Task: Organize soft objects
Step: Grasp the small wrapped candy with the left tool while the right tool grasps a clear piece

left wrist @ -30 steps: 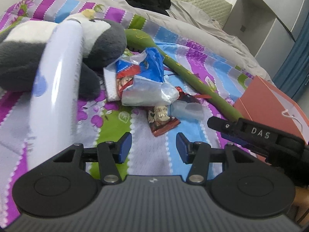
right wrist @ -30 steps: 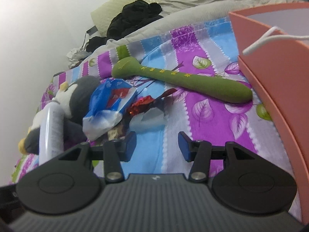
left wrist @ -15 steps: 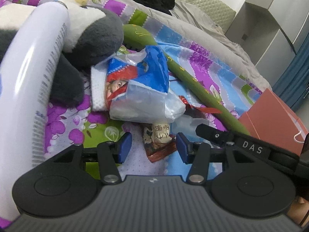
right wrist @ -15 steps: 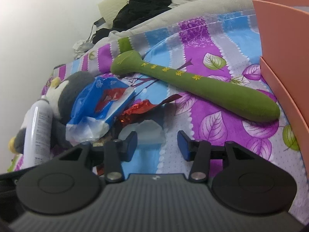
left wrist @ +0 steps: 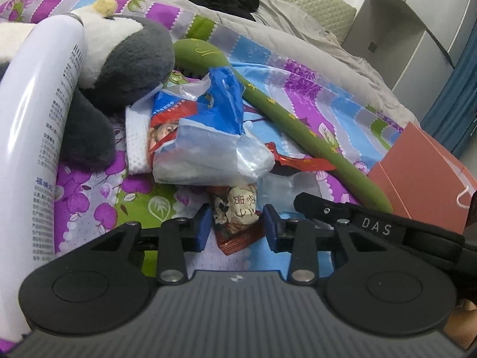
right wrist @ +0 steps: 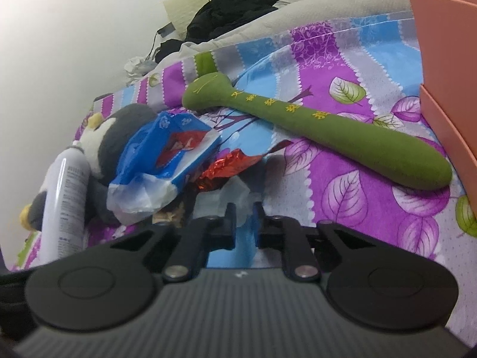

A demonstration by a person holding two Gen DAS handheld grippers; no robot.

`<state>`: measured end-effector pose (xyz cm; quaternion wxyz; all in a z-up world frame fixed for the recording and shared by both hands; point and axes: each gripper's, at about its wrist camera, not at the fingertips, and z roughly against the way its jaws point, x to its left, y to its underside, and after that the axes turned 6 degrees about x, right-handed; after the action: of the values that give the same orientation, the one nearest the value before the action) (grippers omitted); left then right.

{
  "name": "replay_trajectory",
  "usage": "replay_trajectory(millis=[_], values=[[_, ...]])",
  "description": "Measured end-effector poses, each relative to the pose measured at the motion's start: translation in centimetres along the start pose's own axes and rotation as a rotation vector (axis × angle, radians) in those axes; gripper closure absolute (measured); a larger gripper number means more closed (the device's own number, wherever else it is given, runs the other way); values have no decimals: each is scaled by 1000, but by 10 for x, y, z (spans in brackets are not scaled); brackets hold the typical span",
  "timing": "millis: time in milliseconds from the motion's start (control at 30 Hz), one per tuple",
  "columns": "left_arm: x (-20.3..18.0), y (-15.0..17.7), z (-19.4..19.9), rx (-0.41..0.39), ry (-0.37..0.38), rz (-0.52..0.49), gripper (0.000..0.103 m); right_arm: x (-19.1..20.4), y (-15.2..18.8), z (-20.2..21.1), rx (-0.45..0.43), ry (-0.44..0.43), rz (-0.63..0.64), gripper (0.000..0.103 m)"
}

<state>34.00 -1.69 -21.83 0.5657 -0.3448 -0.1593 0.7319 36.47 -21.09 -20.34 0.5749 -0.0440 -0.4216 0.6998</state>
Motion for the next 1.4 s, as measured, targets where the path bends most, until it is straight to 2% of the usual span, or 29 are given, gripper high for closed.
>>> replay_trajectory(millis=[33, 233, 633, 1100, 1400], values=[[1, 1, 3, 4, 1, -1, 66, 1, 1, 2, -3, 3, -2, 91], [4, 8, 22, 21, 2, -4, 69, 6, 11, 18, -21, 32, -10, 92], [11, 26, 66, 27, 15, -5, 70, 35, 25, 52, -56, 135, 62, 92], [-4, 53, 120, 56, -6, -115, 70, 51, 69, 100, -41, 182, 84, 92], [-6, 67, 164, 65, 27, -80, 70, 76, 96, 138, -6, 209, 108, 92]])
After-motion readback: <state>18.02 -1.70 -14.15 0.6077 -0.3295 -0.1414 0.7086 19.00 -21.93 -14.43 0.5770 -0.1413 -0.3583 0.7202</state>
